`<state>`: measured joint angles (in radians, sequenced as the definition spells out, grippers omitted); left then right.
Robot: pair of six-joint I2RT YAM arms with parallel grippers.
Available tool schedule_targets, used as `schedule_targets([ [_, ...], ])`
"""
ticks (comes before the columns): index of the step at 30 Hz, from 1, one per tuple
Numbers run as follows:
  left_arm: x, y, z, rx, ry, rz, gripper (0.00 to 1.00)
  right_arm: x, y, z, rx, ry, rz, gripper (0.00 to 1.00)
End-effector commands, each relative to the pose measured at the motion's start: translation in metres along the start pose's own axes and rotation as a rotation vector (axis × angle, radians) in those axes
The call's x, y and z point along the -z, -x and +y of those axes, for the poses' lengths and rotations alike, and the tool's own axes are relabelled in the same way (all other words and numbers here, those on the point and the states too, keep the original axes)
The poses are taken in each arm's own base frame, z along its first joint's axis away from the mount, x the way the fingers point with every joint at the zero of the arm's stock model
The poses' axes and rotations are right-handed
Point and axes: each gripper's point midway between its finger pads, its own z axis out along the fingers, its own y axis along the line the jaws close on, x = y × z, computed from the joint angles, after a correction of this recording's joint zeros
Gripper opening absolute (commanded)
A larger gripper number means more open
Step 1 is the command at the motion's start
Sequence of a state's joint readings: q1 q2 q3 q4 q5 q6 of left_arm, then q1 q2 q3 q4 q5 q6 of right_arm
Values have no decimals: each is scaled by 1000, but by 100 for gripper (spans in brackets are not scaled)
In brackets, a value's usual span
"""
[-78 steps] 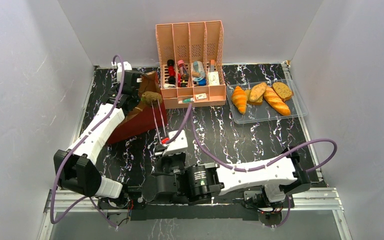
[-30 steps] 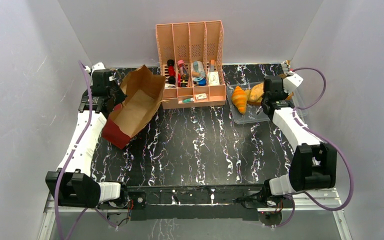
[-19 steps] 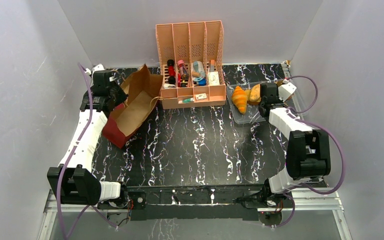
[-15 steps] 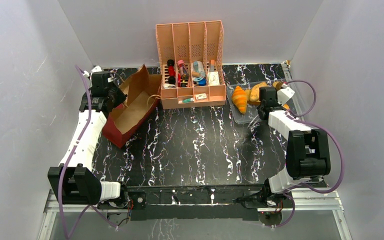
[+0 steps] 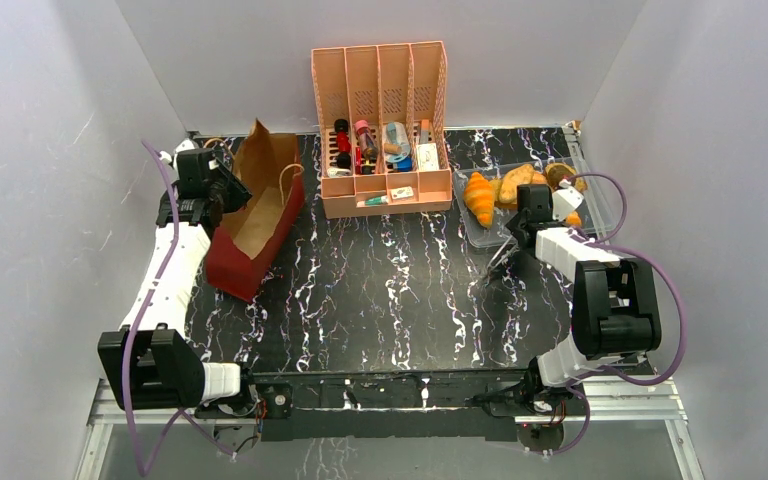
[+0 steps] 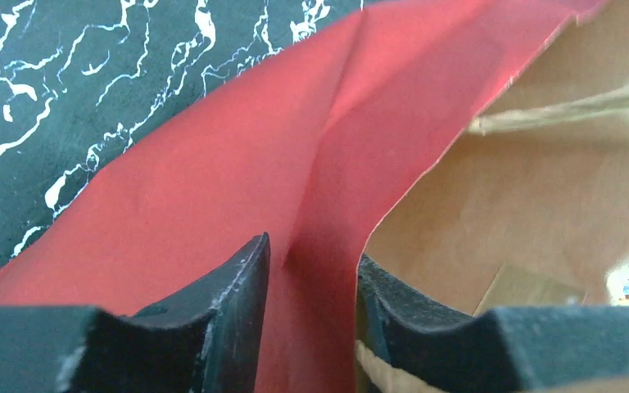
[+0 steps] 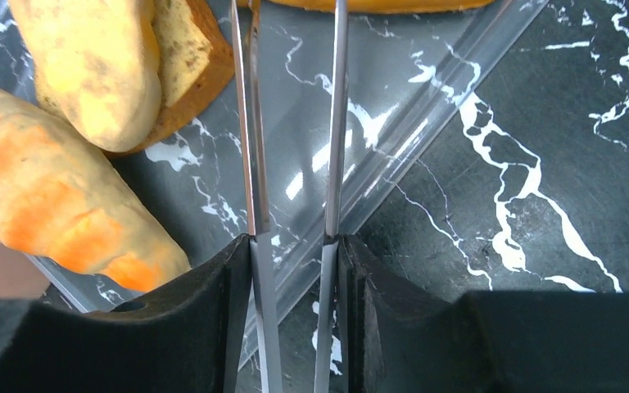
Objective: Take the fake bread out of the paper bag
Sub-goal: Place the fake bread in the container, then place the clamp at the center of the board.
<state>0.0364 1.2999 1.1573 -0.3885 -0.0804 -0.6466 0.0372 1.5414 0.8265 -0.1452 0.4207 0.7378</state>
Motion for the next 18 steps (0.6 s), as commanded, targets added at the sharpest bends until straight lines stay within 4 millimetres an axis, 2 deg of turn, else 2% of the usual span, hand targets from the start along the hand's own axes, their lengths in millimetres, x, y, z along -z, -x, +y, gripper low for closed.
schedule_targets([
  [1,4,-1,-1,11,-23,-1,39,1,3,5,-37,34,-14,38],
  [6,6,3,-3,13,-31,-6,47,2,-3,0,-37,30,-2,41],
  [18,20,9,3,16,-12,-42,57,6,-12,-2,-33,46,18,44],
])
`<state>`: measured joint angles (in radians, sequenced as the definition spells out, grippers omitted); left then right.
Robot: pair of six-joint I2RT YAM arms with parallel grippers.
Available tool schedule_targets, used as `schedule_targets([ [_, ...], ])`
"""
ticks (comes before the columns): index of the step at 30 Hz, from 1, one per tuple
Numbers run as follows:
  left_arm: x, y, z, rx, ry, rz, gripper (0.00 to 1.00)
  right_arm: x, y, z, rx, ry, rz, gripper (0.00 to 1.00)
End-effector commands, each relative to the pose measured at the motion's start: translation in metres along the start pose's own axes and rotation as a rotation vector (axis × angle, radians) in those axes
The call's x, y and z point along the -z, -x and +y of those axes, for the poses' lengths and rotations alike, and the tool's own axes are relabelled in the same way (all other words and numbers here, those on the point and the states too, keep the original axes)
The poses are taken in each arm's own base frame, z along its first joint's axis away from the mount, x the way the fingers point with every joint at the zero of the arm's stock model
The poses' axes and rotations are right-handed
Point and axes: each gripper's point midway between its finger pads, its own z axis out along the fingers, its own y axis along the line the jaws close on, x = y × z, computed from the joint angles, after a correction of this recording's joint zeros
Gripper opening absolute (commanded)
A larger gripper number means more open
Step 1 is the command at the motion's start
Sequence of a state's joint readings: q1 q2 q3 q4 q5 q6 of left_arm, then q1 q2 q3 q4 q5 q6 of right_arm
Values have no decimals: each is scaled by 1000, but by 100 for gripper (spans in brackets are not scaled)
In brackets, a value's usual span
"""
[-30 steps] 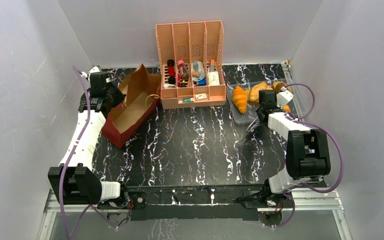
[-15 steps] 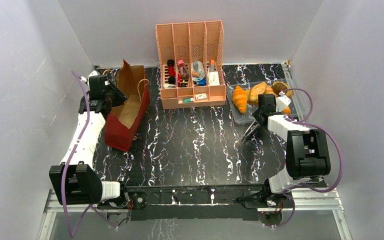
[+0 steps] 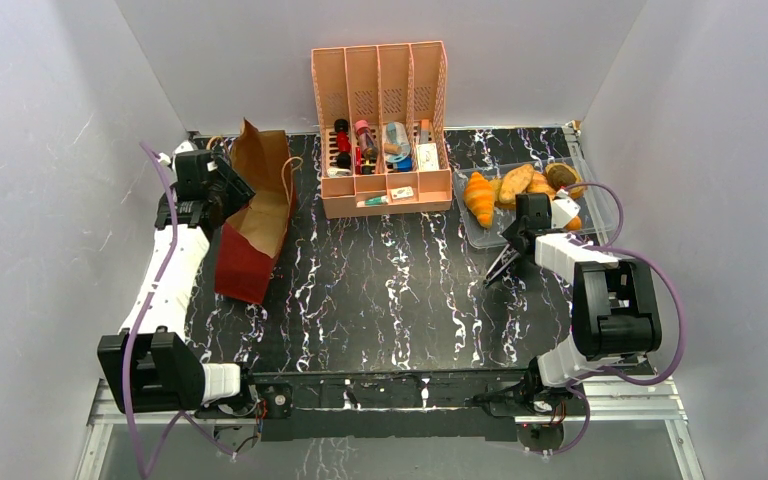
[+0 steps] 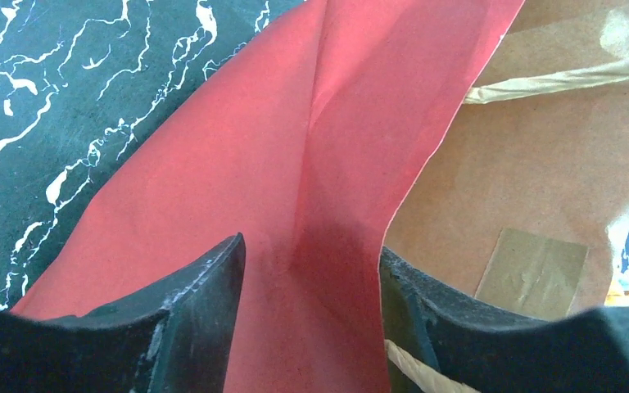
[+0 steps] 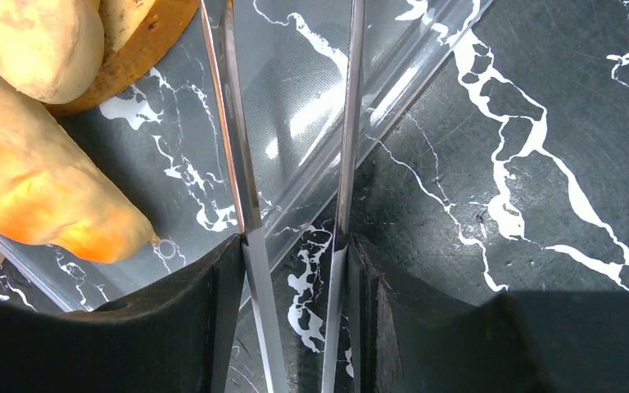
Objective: Take the fake bread out of the paper bag
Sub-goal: Place the clamp at the center of the board.
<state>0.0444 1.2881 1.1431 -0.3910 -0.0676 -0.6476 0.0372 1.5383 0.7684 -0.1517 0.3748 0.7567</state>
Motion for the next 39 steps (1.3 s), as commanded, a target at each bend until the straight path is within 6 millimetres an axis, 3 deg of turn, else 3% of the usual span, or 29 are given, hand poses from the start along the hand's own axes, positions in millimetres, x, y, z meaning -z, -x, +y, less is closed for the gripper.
schedule_targets([
  [1,20,13,2,15,1,-58,59,7,14,10,-36,54,-54,44],
  [13,57,43,9,44,39,-207,67,15,10,13,-30,82,-45,46],
  [22,59,33,29,26,92,-225,66,23,6,10,-21,91,-50,47],
  [25,60,29,32,33,86,-233,61,25,5,9,-18,93,-53,46],
  [29,62,27,31,37,67,-236,46,28,2,9,-14,111,-55,45],
  [34,63,20,33,42,57,-227,18,26,-8,6,-5,104,-32,44],
  [39,64,16,35,49,55,-225,18,33,-13,11,16,116,-40,45],
])
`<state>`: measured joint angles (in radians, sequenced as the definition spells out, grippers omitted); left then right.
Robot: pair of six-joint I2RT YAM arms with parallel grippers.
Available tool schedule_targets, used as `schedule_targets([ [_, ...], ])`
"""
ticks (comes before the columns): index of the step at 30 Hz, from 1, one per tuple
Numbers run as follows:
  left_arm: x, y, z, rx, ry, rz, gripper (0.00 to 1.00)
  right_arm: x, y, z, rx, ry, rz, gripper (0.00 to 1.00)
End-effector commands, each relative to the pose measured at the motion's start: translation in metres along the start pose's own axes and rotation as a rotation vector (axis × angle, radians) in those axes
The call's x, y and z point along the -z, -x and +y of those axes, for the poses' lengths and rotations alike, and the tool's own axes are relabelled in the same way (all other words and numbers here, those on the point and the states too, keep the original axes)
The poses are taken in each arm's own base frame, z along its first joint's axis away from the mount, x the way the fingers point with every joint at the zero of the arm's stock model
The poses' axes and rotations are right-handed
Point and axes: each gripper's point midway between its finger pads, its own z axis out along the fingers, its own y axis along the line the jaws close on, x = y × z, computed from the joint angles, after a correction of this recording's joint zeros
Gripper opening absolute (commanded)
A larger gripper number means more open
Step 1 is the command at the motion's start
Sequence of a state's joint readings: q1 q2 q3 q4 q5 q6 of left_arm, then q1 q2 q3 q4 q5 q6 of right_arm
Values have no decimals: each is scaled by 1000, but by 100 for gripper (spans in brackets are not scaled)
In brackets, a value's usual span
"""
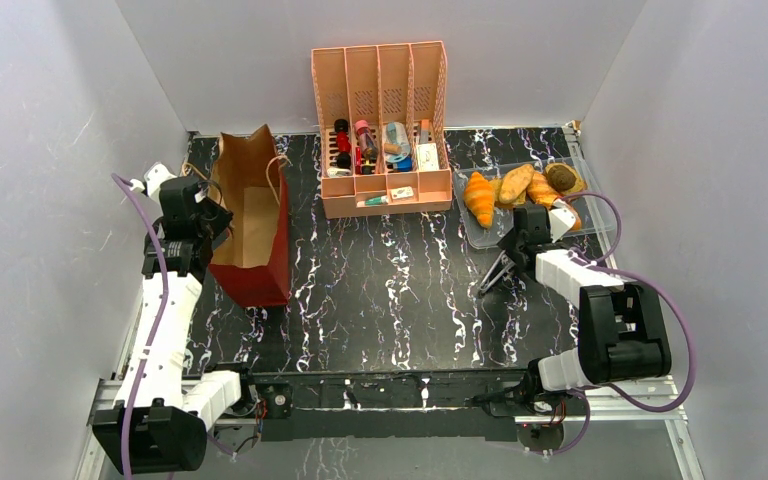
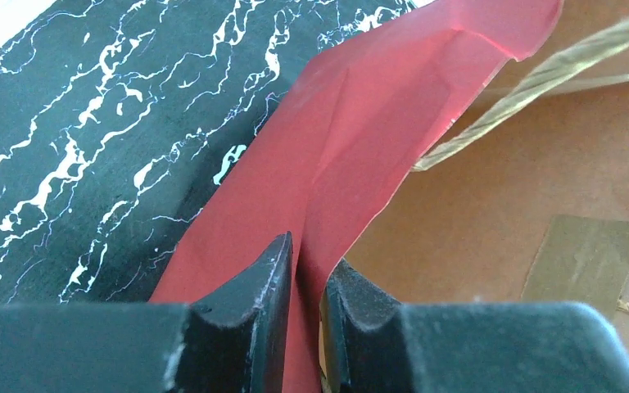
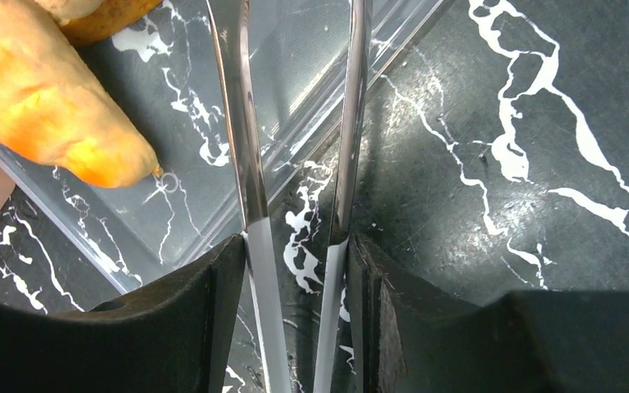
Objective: Take the fake bread out of the paper bag
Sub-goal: Place the clamp at the center of the board.
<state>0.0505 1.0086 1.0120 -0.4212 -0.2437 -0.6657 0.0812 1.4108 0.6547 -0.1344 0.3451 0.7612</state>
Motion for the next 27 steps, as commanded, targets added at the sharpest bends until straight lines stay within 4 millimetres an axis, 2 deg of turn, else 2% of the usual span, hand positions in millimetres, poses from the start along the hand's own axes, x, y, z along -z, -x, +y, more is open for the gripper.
schedule_targets([
  [1,7,4,0,12,-17,-22,18,10,7,15,8,47,-53,46],
  [16,10,2,1,13,-29,-20,21,12,-15,14,38,35,-18,51],
  [27,11,0,3,8,-26,-20,23,28,-29,15,51,81,-33,42],
])
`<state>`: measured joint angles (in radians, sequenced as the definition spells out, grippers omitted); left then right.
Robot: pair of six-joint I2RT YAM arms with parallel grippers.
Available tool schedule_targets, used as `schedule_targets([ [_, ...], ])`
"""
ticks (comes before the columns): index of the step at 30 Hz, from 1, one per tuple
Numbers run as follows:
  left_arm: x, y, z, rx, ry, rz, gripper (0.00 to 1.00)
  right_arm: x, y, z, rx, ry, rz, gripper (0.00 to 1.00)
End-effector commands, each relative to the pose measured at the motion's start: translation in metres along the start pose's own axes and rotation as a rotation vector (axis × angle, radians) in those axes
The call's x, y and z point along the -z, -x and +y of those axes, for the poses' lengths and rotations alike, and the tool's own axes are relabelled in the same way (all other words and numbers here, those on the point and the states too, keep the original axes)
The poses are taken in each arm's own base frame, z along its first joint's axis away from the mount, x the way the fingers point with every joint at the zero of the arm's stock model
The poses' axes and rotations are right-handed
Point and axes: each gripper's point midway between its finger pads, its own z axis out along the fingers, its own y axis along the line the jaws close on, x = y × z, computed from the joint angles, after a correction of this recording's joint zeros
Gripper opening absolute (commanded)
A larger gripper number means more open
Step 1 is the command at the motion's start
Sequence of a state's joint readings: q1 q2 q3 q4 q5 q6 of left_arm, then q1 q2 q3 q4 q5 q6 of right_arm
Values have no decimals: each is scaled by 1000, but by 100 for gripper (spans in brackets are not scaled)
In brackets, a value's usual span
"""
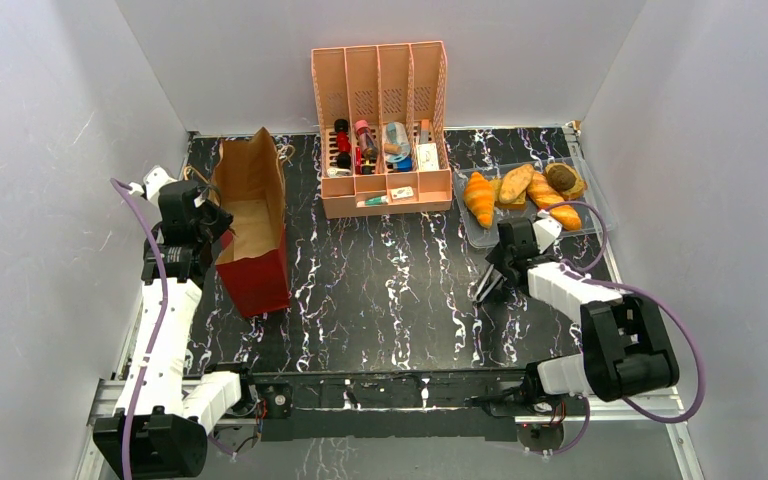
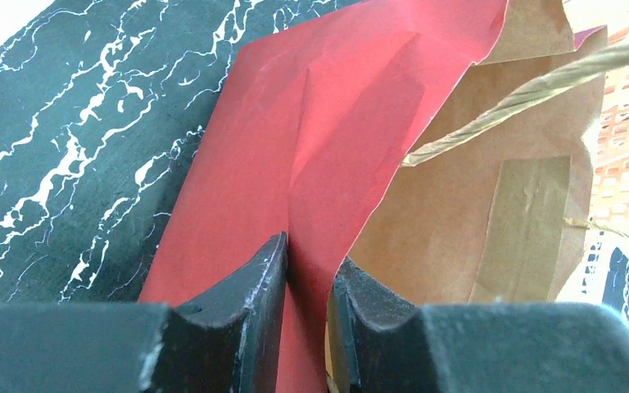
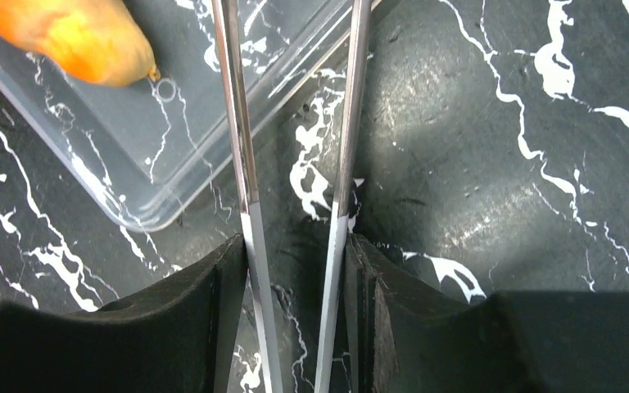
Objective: Take the fake bread out of the paper bag
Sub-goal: Place the clamp at the center of the board.
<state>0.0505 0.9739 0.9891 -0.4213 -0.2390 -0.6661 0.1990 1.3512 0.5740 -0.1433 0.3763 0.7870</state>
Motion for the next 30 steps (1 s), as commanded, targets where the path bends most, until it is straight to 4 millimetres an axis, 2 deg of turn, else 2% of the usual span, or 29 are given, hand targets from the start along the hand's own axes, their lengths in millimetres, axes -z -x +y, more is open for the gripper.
schedule_targets([
  [1,5,2,0,7,-16,-13,23,13,6,11,-12,47,-66,41],
  [10,8,2,0,12,-17,-10,23,36,-11,17,-1,92,-71,41],
  [15,9,-1,1,21,-25,-7,23,56,-25,25,23,132,-84,39],
  [23,11,-3,-10,47,-90,-2,22,92,-58,69,182,223,-83,31],
  [30,18,1,-28,86,-170,6,15,111,-102,107,349,246,-80,28],
])
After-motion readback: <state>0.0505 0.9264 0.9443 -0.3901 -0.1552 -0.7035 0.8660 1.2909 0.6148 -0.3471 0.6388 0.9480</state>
